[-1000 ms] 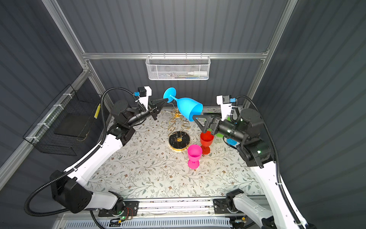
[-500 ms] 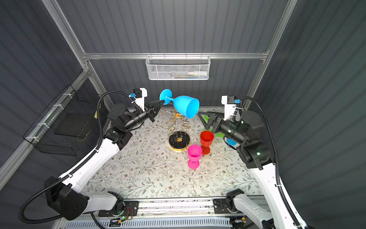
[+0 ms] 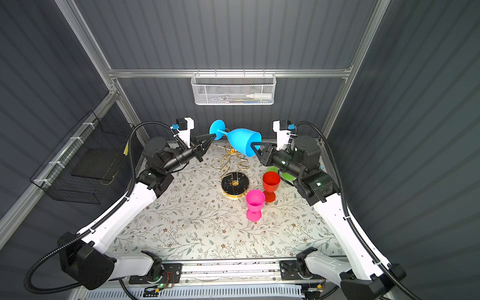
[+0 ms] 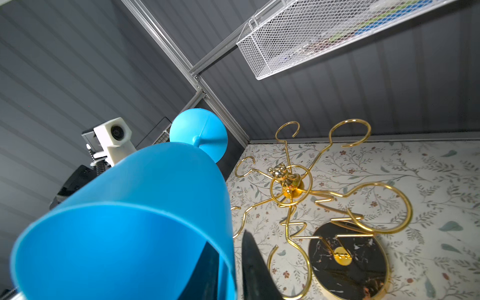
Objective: Take the wine glass off the wine glass rack
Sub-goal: Pass the wine glass.
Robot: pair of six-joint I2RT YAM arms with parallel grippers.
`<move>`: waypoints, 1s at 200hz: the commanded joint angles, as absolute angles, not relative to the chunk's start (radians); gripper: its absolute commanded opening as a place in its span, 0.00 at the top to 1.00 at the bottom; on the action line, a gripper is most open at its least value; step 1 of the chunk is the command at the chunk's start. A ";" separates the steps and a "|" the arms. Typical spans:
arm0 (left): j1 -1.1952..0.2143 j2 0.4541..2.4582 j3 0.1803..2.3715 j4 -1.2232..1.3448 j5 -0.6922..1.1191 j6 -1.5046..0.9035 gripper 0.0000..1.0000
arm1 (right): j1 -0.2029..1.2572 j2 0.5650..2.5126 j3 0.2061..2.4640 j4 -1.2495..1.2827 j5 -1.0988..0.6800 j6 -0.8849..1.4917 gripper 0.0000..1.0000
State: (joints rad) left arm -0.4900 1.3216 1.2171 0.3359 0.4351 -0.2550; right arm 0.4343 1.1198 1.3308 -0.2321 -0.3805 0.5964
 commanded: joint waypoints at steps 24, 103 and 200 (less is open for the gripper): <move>-0.494 1.276 1.199 0.346 0.431 -0.252 1.00 | 0.453 1.154 1.370 -0.213 -0.347 0.577 1.00; -0.492 1.124 1.125 0.204 0.182 -0.090 0.19 | 0.456 1.089 1.429 -0.300 -0.235 0.493 1.00; -0.133 1.001 0.873 0.248 0.031 -0.237 0.00 | 0.752 1.167 1.688 -0.783 0.000 0.202 1.00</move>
State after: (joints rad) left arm -0.2661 1.0008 0.9478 0.1837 -0.0200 -0.1112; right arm 0.6506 1.1118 1.6226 -0.5724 -0.1314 0.3256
